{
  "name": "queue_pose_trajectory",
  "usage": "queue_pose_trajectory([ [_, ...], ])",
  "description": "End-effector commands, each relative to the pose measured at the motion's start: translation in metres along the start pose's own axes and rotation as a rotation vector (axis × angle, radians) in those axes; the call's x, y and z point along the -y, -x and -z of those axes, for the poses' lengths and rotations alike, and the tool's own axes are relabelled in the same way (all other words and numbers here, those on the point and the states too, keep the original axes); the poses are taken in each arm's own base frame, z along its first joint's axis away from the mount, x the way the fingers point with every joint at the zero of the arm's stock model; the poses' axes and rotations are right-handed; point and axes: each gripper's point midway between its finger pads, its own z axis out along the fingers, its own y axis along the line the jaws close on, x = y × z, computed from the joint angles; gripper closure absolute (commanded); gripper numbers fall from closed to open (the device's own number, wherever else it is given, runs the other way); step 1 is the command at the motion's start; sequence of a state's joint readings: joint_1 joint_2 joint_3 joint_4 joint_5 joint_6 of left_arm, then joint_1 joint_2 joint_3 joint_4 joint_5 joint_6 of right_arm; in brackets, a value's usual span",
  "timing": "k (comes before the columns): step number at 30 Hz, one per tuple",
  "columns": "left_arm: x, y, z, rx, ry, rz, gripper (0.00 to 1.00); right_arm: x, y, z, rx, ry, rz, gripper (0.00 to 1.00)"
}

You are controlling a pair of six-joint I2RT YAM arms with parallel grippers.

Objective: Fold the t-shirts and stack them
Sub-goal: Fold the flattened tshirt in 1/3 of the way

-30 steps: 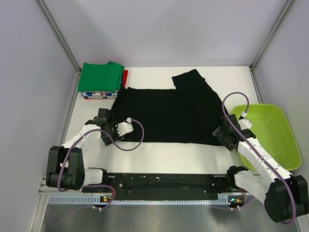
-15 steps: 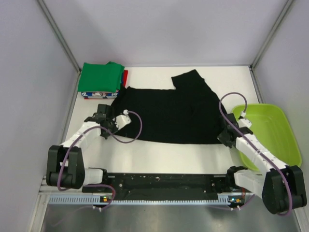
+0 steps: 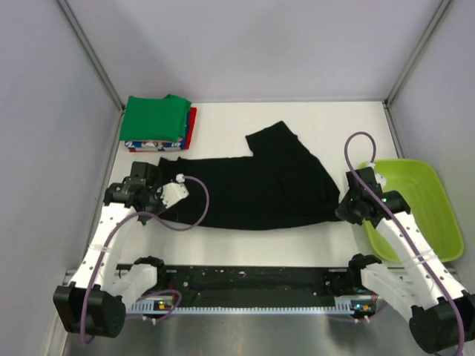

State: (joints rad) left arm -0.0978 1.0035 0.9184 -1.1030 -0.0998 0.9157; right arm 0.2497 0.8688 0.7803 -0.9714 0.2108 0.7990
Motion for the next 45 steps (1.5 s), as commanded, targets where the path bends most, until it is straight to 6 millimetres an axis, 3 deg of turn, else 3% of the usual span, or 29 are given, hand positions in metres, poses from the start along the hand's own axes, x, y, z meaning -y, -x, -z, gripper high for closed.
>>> queue_pose_trajectory([
  [1,0.055,-0.051,-0.006,-0.185,-0.193,-0.051,1.00,0.006,-0.052,0.011,-0.240,0.013,0.100,1.00],
  [5,0.074,-0.064,-0.025,-0.227,-0.237,-0.065,1.00,0.010,-0.066,0.014,-0.308,0.000,0.113,1.00],
  [9,0.072,-0.059,-0.029,-0.205,-0.243,-0.073,0.76,0.016,-0.072,0.016,-0.335,-0.022,0.109,1.00],
  [10,0.071,-0.056,-0.029,-0.196,-0.248,-0.078,0.66,0.019,-0.076,0.017,-0.348,-0.027,0.106,0.92],
  [11,0.070,-0.054,-0.029,-0.191,-0.252,-0.078,0.59,0.017,-0.080,0.019,-0.369,-0.012,0.105,0.73],
  [12,0.068,-0.052,-0.029,-0.186,-0.260,-0.085,0.52,0.018,-0.083,0.020,-0.383,-0.009,0.104,0.48],
  [13,0.066,-0.049,-0.028,-0.183,-0.260,-0.089,0.48,0.018,-0.084,0.022,-0.393,-0.005,0.109,0.32],
  [15,0.057,-0.044,-0.026,-0.181,-0.250,-0.083,0.42,0.014,-0.077,0.029,-0.375,0.014,0.136,0.21],
  [18,0.032,-0.027,-0.021,-0.144,-0.194,-0.037,0.36,-0.005,-0.039,0.041,-0.217,0.069,0.195,0.19],
  [21,-0.002,-0.005,-0.030,-0.085,-0.105,0.050,0.35,-0.046,0.000,0.047,-0.058,0.212,0.242,0.25],
  [26,-0.017,0.006,-0.059,-0.105,-0.163,0.139,0.49,-0.099,0.028,0.013,0.041,0.333,0.334,0.43],
  [27,-0.021,0.003,-0.064,-0.104,-0.169,0.176,0.49,-0.109,0.033,0.005,0.055,0.342,0.352,0.51],
  [29,-0.028,0.012,-0.069,-0.069,-0.158,0.199,0.50,-0.125,0.037,-0.012,0.070,0.348,0.416,0.53],
  [32,-0.034,0.057,-0.060,0.080,-0.223,0.252,0.50,-0.133,0.046,-0.032,0.078,0.296,0.435,0.53],
  [36,-0.023,0.156,-0.036,0.289,-0.290,0.146,0.52,-0.127,0.065,-0.066,0.059,0.190,0.405,0.56],
  [40,0.010,0.255,-0.027,0.479,-0.332,-0.047,0.51,-0.130,0.078,-0.099,0.046,0.171,0.418,0.57],
  [45,0.058,0.341,-0.027,0.637,-0.490,-0.130,0.46,-0.135,0.083,-0.133,0.015,0.137,0.487,0.55],
])
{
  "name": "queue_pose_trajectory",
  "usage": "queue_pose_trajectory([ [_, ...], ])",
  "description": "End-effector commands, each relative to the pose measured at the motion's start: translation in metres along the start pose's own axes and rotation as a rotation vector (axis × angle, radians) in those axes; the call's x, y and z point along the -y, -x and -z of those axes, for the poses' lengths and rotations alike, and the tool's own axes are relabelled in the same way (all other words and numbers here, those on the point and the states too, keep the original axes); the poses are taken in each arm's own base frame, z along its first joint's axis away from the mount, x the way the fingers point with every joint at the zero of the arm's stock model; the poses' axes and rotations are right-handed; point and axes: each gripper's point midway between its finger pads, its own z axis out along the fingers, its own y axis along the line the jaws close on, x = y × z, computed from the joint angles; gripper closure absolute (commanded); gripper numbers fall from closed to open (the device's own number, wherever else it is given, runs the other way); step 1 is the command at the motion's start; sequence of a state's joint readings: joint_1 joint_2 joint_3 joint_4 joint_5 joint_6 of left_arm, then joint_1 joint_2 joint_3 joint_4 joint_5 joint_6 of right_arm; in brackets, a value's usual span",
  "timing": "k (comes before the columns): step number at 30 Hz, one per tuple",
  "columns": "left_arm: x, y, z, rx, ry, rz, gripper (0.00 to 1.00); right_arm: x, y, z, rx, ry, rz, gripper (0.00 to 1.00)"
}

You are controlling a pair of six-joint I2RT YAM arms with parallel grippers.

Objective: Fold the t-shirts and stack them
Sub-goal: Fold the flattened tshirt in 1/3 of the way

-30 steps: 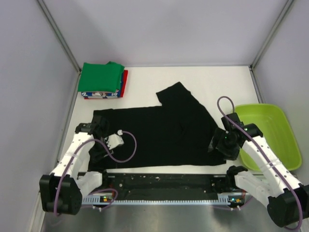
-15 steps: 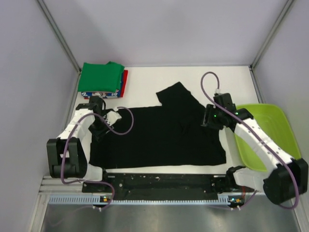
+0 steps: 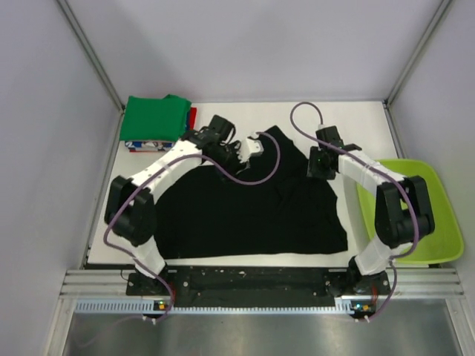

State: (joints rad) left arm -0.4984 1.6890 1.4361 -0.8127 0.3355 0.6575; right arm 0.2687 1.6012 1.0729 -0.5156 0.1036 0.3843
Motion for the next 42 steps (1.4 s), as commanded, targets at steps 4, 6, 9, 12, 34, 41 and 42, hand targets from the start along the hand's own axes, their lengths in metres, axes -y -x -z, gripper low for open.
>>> queue_pose_trajectory([
  [4,0.030,0.091,-0.078,0.204,-0.220,0.038,0.46,-0.043,0.034,-0.014,0.050,0.205,0.078,0.55],
  [6,0.038,0.102,-0.094,0.216,-0.270,0.048,0.46,-0.057,0.033,-0.011,0.061,0.290,0.074,0.55],
  [9,0.042,0.110,-0.113,0.219,-0.282,0.046,0.46,-0.072,0.034,-0.010,0.060,0.366,0.035,0.54],
  [12,0.041,0.108,-0.118,0.226,-0.276,0.057,0.47,-0.076,0.031,-0.021,0.027,0.370,-0.012,0.51],
  [34,0.045,0.093,-0.111,0.201,-0.258,-0.003,0.45,-0.072,0.009,0.008,-0.014,0.294,0.052,1.00],
  [41,0.047,0.098,-0.124,0.185,-0.275,-0.005,0.43,-0.058,0.002,0.037,0.020,0.298,0.015,1.00],
  [42,0.047,0.100,-0.125,0.187,-0.273,-0.006,0.42,-0.054,-0.002,0.040,0.021,0.297,0.001,1.00],
])
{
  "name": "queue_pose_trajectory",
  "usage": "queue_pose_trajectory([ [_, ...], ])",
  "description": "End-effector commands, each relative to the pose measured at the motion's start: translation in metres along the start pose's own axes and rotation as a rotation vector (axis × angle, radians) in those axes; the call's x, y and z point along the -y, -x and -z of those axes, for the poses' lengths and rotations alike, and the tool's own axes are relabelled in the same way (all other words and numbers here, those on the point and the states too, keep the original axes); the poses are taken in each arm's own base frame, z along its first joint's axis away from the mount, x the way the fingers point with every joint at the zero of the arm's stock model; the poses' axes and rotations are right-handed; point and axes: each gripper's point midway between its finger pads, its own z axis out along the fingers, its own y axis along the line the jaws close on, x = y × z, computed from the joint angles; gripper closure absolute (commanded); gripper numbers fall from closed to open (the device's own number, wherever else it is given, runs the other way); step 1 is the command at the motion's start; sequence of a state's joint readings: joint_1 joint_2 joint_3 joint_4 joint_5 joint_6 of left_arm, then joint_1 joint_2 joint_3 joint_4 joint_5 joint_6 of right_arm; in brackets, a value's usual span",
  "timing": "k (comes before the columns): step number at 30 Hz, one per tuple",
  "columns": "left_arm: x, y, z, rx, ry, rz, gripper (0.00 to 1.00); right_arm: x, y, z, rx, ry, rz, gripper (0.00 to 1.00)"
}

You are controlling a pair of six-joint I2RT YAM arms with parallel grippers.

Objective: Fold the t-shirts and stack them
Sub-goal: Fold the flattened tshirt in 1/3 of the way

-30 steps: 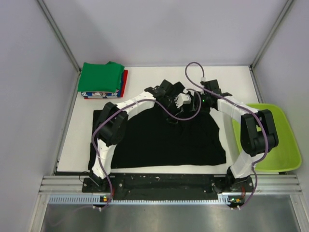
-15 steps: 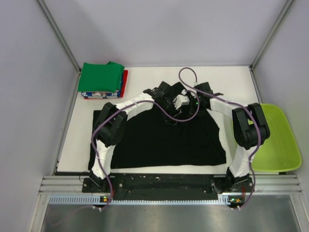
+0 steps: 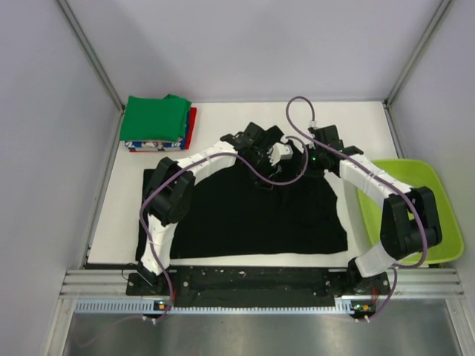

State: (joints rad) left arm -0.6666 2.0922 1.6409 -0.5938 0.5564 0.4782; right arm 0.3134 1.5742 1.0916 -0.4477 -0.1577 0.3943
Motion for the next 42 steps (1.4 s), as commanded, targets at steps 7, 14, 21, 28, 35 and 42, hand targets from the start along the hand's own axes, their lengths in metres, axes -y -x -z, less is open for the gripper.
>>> queue_pose_trajectory([
  [7,0.009,0.034,-0.011,0.032,-0.008,-0.108,0.40,0.033,-0.046,0.035,0.006,-0.067,-0.131,1.00],
  [14,0.007,0.025,-0.027,-0.037,0.034,-0.135,0.41,0.056,-0.093,0.035,-0.076,-0.138,-0.189,1.00],
  [21,-0.002,0.037,-0.035,-0.016,0.045,-0.141,0.36,0.035,-0.029,0.040,0.074,-0.066,-0.129,0.73],
  [28,0.010,0.039,-0.043,-0.012,-0.045,-0.158,0.71,0.031,0.003,0.021,0.090,0.009,-0.179,0.51],
  [35,0.058,0.051,-0.028,0.035,-0.171,-0.217,1.00,0.030,0.001,0.013,0.075,0.030,-0.204,0.50],
  [42,0.109,0.044,-0.026,-0.032,-0.190,-0.333,1.00,0.039,-0.019,0.021,0.061,0.008,-0.214,0.49],
])
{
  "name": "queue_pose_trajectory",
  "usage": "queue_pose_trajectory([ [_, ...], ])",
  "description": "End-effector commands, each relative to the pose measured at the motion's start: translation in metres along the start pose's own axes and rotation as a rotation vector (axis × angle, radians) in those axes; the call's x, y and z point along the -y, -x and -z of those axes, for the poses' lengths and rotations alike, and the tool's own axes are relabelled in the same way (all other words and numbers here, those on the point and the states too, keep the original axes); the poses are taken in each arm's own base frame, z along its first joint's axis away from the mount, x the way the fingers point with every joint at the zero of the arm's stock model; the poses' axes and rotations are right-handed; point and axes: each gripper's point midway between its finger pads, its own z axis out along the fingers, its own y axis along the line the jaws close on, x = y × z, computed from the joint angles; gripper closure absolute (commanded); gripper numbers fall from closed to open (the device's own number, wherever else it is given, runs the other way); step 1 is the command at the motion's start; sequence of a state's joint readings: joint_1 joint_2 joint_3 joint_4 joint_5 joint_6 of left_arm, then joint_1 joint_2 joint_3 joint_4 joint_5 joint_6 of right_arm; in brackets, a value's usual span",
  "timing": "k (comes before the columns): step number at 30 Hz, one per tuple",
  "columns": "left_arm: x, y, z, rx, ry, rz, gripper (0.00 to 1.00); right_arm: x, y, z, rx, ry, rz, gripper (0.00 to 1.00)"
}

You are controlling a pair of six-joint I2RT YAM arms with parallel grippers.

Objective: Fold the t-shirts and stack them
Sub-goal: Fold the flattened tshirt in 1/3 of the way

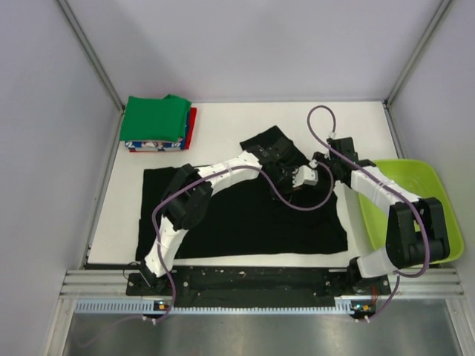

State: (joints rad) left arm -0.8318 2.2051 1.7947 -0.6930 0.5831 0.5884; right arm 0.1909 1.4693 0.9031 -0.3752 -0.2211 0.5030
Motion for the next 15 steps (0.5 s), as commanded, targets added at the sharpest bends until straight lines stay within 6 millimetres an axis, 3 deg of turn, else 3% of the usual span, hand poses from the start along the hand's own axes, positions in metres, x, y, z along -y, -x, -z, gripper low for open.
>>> queue_pose_trajectory([
  [1,0.053,0.025,0.014,-0.005,-0.030,-0.153,1.00,0.002,0.002,0.014,0.049,0.012,-0.007,0.49],
  [7,0.094,-0.001,-0.008,-0.119,-0.106,-0.216,0.97,0.008,-0.016,0.021,0.028,0.012,-0.008,0.42],
  [10,0.100,-0.002,-0.007,-0.141,-0.114,-0.214,0.71,0.011,-0.024,0.023,0.008,0.002,-0.010,0.39],
  [15,0.111,0.011,0.024,-0.146,-0.117,-0.252,0.48,0.027,-0.045,0.031,-0.049,-0.072,-0.038,0.39],
])
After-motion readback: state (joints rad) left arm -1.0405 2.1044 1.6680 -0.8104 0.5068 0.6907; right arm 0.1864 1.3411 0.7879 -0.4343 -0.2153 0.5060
